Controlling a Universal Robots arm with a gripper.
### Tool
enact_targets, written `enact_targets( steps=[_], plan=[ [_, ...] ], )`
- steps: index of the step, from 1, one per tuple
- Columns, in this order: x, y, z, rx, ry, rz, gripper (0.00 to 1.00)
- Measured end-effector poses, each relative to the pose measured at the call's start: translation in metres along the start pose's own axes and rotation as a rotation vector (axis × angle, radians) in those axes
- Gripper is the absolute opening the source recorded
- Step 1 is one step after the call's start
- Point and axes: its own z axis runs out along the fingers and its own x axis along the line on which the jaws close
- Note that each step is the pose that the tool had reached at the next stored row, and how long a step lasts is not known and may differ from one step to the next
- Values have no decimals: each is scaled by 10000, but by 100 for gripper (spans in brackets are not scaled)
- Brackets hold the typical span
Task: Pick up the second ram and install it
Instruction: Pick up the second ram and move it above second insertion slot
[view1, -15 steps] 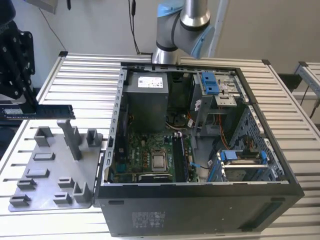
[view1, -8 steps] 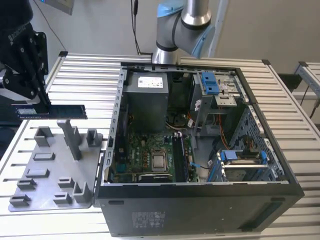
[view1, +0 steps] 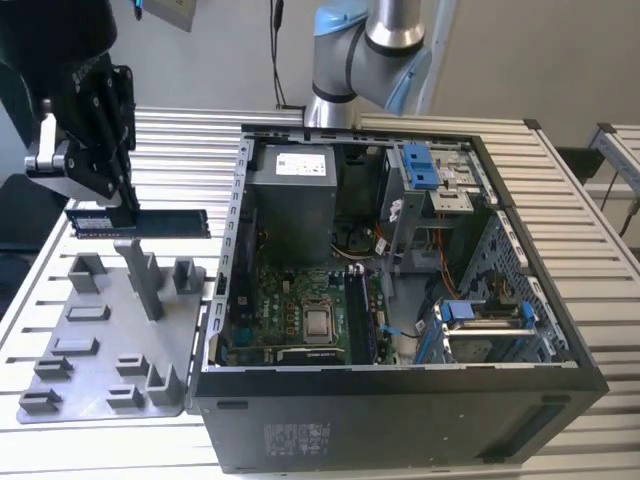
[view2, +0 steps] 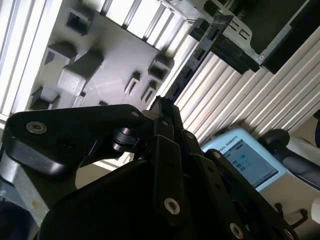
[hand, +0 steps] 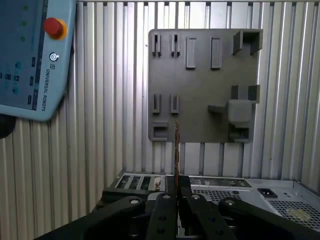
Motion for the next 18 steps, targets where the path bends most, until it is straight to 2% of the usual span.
enact_targets(
  steps=[18],
  plan=[
    [5,-817,23,-1,1,-1,14]
  ],
)
